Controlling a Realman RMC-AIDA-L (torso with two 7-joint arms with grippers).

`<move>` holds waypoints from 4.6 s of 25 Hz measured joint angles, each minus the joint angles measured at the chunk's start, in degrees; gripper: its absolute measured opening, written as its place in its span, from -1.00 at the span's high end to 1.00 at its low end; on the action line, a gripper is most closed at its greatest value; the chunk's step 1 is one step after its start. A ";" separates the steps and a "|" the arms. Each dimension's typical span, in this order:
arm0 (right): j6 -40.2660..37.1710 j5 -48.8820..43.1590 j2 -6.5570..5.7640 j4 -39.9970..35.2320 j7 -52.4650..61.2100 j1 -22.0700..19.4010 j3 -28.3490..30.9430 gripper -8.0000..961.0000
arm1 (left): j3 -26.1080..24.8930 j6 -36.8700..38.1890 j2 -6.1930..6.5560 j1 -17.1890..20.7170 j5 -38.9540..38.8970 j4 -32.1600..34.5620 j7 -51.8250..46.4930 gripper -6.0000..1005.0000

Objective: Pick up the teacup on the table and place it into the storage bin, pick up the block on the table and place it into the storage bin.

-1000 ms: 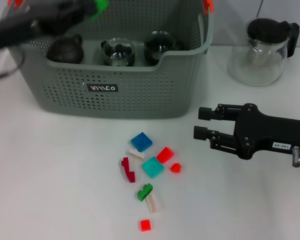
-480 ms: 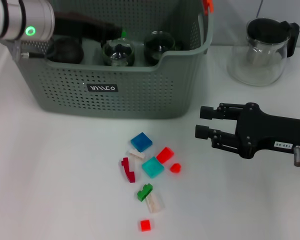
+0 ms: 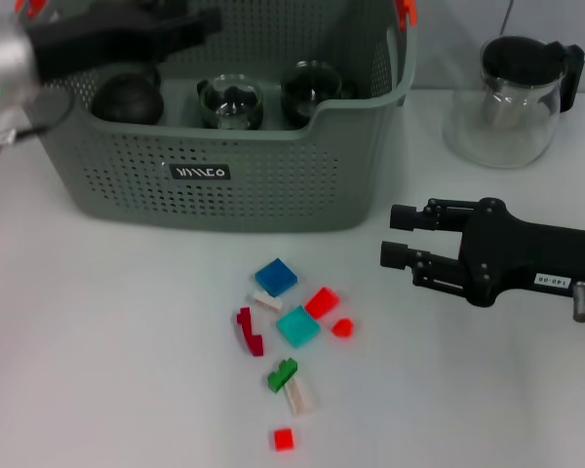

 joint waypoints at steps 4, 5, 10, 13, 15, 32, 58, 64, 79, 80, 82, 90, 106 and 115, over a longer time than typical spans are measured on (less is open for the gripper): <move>0.03 -0.01 0.07 0.00 -0.02 0.10 0.57 -0.09 | -4.10 14.34 0.43 5.37 -7.30 -6.43 15.58 -0.06; 0.08 -0.01 0.11 0.00 -0.02 0.14 0.61 -0.09 | -5.70 18.07 0.40 6.72 -6.97 -7.63 20.02 -0.11; 0.48 -0.16 0.19 0.00 0.02 0.50 0.65 -0.08 | -9.72 23.80 -2.27 13.85 1.21 -9.38 35.37 -0.16; 0.52 -0.19 0.23 0.00 0.03 0.60 0.67 -0.08 | -9.17 22.28 -4.04 16.47 7.02 -10.49 43.84 -0.16; 0.56 -0.20 0.27 0.00 0.03 0.65 0.67 -0.08 | -8.67 20.33 -4.19 16.50 9.29 -13.11 46.54 -0.16; 0.62 -0.14 0.24 0.00 0.20 0.60 0.66 -0.08 | -3.82 0.39 -4.20 9.97 12.77 -32.26 61.34 -0.21; 0.62 -0.06 0.07 0.00 0.29 0.26 0.70 -0.08 | -4.52 -4.57 -4.34 9.13 11.60 -33.97 63.48 -0.69; 0.62 -0.16 0.06 0.07 0.36 0.17 0.76 -0.09 | -4.21 -5.03 -4.43 9.09 11.61 -33.99 63.50 -0.66; 0.62 -0.26 0.06 0.09 0.47 0.23 0.75 -0.09 | -3.89 -6.66 -4.43 8.83 11.80 -34.72 63.51 -0.57; 0.62 -0.27 0.06 0.09 0.47 0.26 0.75 -0.09 | -3.88 -6.81 -4.43 8.83 11.79 -34.72 63.51 -0.57; 0.62 -0.28 0.06 0.09 0.47 0.30 0.75 -0.09 | -3.89 -6.87 -4.43 8.83 11.78 -34.72 63.51 -0.56; 0.62 -0.35 0.06 0.09 0.47 0.44 0.75 -0.08 | -4.07 -6.87 -4.43 8.81 11.75 -34.69 63.51 -0.51; 0.62 -0.20 -0.11 0.08 0.56 0.48 0.75 -0.09 | -12.66 11.91 -2.81 11.45 11.26 -27.59 57.80 -0.34; 0.71 -0.12 -0.03 0.09 0.56 0.67 0.75 -0.08 | -26.36 33.00 1.98 7.65 8.76 -21.68 43.70 -0.37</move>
